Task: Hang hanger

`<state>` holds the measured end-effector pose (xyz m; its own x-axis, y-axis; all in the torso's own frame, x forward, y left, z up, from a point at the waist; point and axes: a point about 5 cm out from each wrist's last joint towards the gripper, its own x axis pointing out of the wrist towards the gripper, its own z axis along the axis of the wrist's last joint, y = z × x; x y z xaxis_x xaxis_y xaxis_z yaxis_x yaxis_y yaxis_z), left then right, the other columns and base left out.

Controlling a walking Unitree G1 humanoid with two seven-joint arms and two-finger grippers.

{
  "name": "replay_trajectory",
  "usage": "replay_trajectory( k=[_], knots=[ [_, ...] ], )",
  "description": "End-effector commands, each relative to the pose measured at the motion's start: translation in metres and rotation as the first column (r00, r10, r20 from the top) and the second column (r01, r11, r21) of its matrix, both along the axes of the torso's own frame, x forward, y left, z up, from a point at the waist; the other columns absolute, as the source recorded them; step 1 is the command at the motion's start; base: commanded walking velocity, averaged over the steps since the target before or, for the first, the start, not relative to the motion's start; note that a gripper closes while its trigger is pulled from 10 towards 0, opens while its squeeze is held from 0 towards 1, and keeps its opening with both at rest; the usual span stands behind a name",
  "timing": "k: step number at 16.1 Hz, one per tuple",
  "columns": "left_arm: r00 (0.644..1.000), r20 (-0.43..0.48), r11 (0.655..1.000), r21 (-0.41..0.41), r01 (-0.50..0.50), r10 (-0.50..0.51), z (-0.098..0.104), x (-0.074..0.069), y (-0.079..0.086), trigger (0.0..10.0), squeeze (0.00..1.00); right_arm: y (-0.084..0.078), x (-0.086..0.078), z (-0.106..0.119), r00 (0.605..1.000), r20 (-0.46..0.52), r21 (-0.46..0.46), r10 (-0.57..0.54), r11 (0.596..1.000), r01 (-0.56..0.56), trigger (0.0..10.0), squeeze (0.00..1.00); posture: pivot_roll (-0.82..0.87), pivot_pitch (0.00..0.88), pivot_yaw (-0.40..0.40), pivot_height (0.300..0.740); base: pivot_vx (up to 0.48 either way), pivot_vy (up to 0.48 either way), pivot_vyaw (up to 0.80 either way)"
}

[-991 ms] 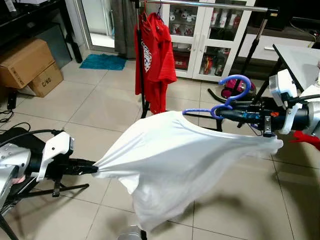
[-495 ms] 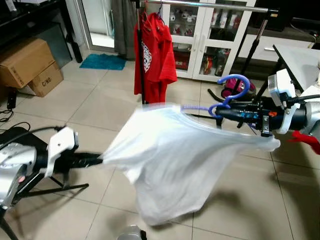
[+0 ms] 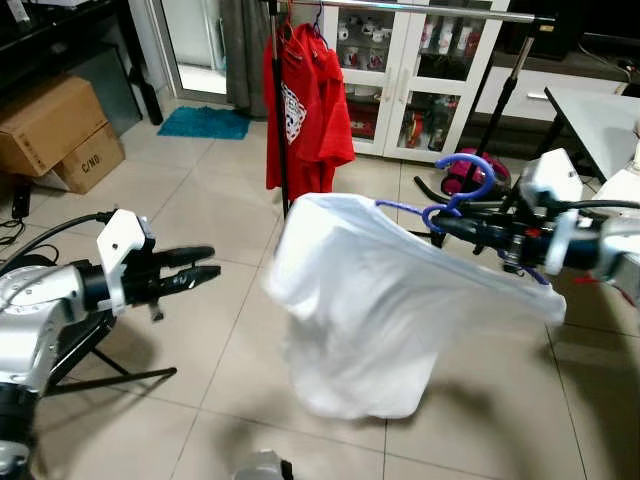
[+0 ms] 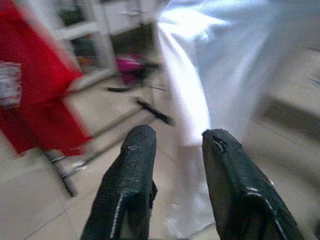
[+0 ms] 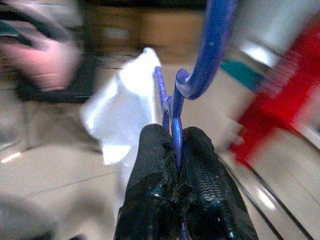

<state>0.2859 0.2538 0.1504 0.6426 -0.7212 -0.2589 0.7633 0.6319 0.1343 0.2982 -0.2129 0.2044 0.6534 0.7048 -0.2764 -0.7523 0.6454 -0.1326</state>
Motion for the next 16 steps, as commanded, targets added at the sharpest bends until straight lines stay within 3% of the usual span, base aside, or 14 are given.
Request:
replay_trajectory(
  k=[1, 2, 3, 5, 7, 8, 11, 13, 14, 16],
  knots=[
    [0.998, -0.001, 0.998, 0.014, -0.058, 0.058, -0.001, 0.005, -0.009, 10.0, 0.37, 0.002, 0.004, -0.007, 0.993, -0.016, -0.023, -0.117, 0.993, 0.117, 10.0, 0.00, 0.06, 0.000, 0.017, 0.740, 0.000, 0.000, 0.00],
    [0.998, -0.006, 0.997, -0.015, -0.069, 0.069, -0.007, 0.003, -0.023, 10.0, 0.00, 0.008, 0.006, -0.017, 0.975, -0.057, -0.003, -0.216, 0.976, 0.216, 10.0, 0.00, 0.06, 0.000, 0.015, 0.740, 0.000, 0.000, 0.00],
    [0.997, -0.004, 0.996, -0.029, -0.081, 0.081, -0.010, 0.002, -0.029, 10.0, 0.00, 0.011, 0.006, -0.022, 0.965, -0.077, 0.006, -0.252, 0.967, 0.253, 10.0, 0.00, 0.06, 0.000, 0.011, 0.740, 0.000, 0.000, 0.00],
    [0.975, 0.050, 0.976, -0.041, -0.214, 0.216, -0.022, 0.009, -0.058, 10.0, 0.00, 0.024, 0.007, -0.053, 0.881, -0.180, 0.058, -0.437, 0.890, 0.453, 10.0, 0.00, 0.07, 0.000, 0.006, 0.740, 0.000, 0.000, 0.00],
    [0.979, 0.034, 0.978, -0.062, -0.201, 0.203, -0.023, 0.009, -0.074, 10.0, 0.00, 0.027, 0.011, -0.059, 0.836, -0.205, 0.057, -0.509, 0.846, 0.530, 10.0, 0.00, 0.06, 0.000, 0.006, 0.740, 0.000, 0.000, 0.00],
    [0.985, 0.011, 0.983, -0.066, -0.172, 0.173, -0.025, 0.006, -0.090, 10.0, 0.00, 0.029, 0.016, -0.057, 0.790, -0.223, 0.066, -0.571, 0.800, 0.597, 10.0, 0.00, 0.06, 0.000, 0.007, 0.740, 0.000, 0.000, 0.00],
    [0.981, 0.039, 0.980, -0.076, -0.185, 0.188, -0.023, 0.007, -0.098, 10.0, 0.00, 0.032, 0.017, -0.053, 0.765, -0.211, 0.055, -0.609, 0.774, 0.631, 10.0, 0.00, 0.06, 0.000, 0.006, 0.740, 0.000, 0.000, 0.00],
    [0.996, 0.065, 0.988, -0.143, -0.055, 0.065, -0.013, 0.006, -0.113, 10.0, 0.00, 0.038, 0.020, -0.049, 0.765, -0.185, 0.043, -0.617, 0.773, 0.633, 10.0, 0.00, 0.06, 0.000, 0.001, 0.740, 0.000, 0.000, 0.00],
    [0.996, 0.081, 0.991, -0.125, 0.043, -0.033, -0.010, 0.002, -0.121, 10.0, 1.00, 0.044, 0.023, -0.045, 0.784, -0.170, 0.043, -0.596, 0.791, 0.610, 10.0, 0.00, 0.06, 0.000, 0.002, 0.740, 0.000, 0.000, 0.00],
    [0.986, 0.061, 0.981, -0.110, 0.163, -0.157, -0.009, 0.000, -0.129, 10.0, 1.00, 0.052, 0.027, -0.037, 0.818, -0.152, 0.043, -0.555, 0.823, 0.567, 10.0, 0.00, 0.05, 0.000, 0.004, 0.740, 0.000, 0.000, 0.00]
  ],
)
